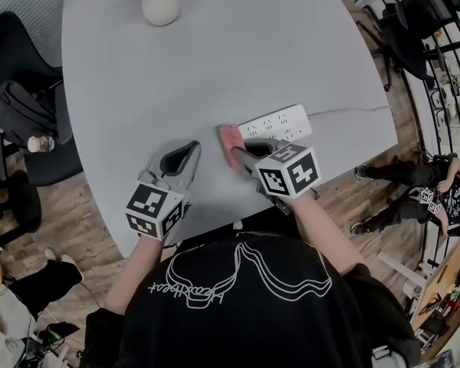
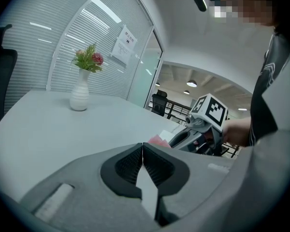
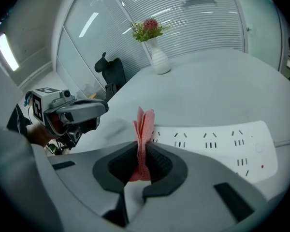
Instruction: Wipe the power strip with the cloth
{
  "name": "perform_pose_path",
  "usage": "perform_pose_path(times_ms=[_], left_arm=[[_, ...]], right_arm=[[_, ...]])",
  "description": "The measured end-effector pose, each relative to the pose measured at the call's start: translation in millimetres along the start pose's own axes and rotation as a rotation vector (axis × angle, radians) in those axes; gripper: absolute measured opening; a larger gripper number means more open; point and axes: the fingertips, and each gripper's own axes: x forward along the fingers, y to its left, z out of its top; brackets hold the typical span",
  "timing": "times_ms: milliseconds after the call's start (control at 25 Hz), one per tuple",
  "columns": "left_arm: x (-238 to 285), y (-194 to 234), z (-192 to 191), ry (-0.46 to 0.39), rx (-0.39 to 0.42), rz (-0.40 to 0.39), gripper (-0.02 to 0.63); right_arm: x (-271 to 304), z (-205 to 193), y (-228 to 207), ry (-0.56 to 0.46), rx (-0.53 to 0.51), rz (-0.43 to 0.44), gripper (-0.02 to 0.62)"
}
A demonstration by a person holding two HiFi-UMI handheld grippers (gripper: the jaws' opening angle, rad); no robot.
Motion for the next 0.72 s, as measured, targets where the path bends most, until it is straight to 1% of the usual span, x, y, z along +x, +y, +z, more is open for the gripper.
perform_pose_path(times_ms=[400,720], left_arm=[[12.4,-3.2,7.5,-0.001,0.008,-0.029,0.013],[31.1,-13.3,16.0,0.003,0.016,-0.067,0.013]], right_arm=[[-3.7,-2.9,-10.6,0.01,0.018,-0.007,0.049],[-27.0,-7.6,-43.3,0.005,0.05,-0.071,0.049]])
